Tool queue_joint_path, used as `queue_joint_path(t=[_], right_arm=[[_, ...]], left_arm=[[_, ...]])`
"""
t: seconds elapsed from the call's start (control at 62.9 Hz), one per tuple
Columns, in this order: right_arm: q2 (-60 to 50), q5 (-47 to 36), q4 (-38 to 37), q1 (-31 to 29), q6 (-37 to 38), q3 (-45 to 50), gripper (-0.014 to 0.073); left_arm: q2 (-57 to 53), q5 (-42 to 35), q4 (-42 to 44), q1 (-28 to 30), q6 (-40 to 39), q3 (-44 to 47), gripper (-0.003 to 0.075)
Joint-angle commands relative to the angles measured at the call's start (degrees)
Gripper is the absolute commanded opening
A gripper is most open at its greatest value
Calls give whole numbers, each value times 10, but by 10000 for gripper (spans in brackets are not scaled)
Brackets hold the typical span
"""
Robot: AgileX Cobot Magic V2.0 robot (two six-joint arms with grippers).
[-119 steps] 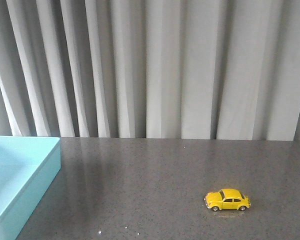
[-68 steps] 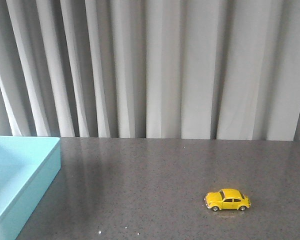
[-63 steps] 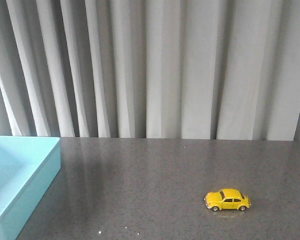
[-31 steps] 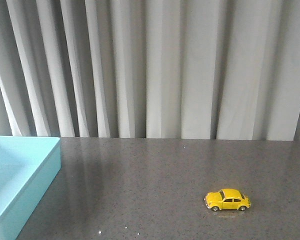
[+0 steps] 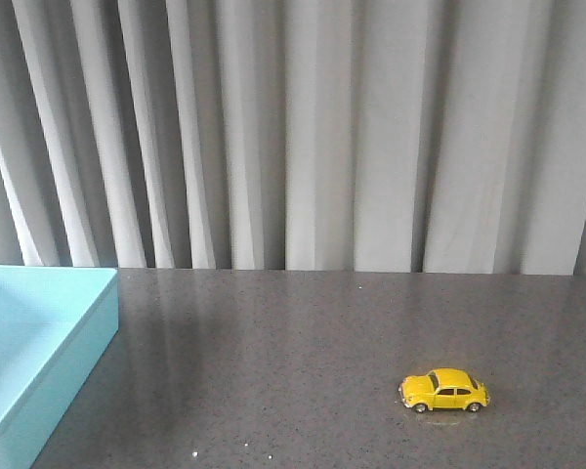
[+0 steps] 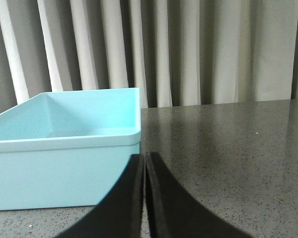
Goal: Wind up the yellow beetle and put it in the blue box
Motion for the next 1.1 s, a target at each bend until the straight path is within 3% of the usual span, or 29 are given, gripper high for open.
queue_joint_path(t=[0.0,0.382,0.557,0.843,0.955,1.082], right_arm=[[-6,-47,20,-1,2,2,-4],[0,-75,83,-1,0,-25,-4],[58,-17,85,-1,-5,-136,-4],[249,183,23,-1,-7,-394,-4],[320,245,19,-1,-7,-456,-4],[381,287,10,-1,-24,-470,-4]], left_arm=[[-8,-47,-1,-3,-5,-5,-6],[-8,-130,-2,-3,-78,-32,-6],[31,-20,4,-3,-55,-161,-6],[273,183,3,-3,11,-420,-6],[351,227,-9,-3,8,-473,-6],[404,237,-48,-3,9,-474,-6]])
